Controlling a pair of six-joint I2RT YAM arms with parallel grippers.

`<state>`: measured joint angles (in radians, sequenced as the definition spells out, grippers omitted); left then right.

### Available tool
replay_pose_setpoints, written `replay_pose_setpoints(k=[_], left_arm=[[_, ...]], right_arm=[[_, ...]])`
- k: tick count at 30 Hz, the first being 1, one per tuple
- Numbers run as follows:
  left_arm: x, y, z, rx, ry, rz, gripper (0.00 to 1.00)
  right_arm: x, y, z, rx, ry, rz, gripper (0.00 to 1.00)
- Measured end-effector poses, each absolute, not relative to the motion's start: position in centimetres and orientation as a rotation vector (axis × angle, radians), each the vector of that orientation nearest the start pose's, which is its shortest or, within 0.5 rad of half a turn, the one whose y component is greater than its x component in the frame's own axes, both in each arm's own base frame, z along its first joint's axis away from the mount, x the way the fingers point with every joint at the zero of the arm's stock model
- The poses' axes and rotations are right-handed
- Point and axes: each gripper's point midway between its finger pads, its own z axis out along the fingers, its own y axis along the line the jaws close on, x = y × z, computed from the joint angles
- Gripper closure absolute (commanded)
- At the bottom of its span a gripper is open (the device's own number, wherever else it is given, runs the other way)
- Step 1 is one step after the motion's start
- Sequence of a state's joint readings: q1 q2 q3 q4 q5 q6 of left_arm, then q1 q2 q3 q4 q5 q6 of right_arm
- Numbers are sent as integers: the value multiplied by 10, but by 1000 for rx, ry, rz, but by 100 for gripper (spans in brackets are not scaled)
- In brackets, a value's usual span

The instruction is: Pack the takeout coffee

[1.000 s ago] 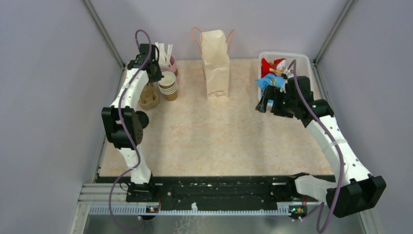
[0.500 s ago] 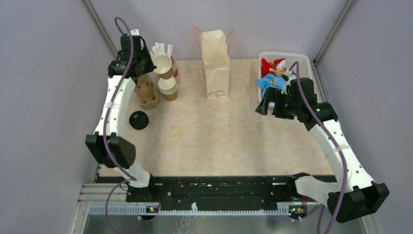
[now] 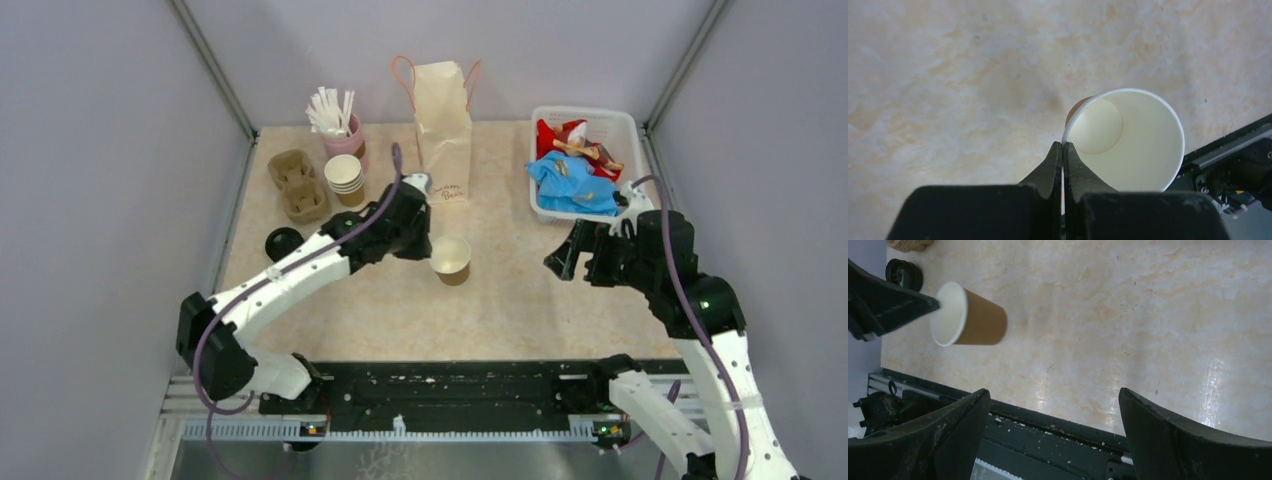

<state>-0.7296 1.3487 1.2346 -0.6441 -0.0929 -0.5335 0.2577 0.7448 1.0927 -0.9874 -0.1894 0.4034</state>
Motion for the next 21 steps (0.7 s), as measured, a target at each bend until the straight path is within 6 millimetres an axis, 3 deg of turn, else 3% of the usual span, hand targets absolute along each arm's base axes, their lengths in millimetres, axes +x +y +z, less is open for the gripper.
replay_pose_setpoints(k=[4, 9, 12, 15, 20, 21], left_arm=[[240, -302, 173, 312, 2447, -531, 100], [216, -358, 133, 436, 2495, -493, 100], [206, -374, 107, 482, 2534, -460, 100], [208, -379, 95, 482, 2548, -437, 100], [215, -387, 101, 464, 2522, -448, 100], [216, -388, 102, 462, 2518, -451, 96]], right_arm=[[163, 94, 261, 69, 2232, 582, 2], [139, 86, 256, 84, 2252, 572, 1], [130, 83, 250, 90, 2282, 561, 1], [125, 81, 246, 93, 2306, 551, 1], [121, 80, 242, 87, 2329, 539, 1], [120, 80, 242, 86, 2330, 538, 1]])
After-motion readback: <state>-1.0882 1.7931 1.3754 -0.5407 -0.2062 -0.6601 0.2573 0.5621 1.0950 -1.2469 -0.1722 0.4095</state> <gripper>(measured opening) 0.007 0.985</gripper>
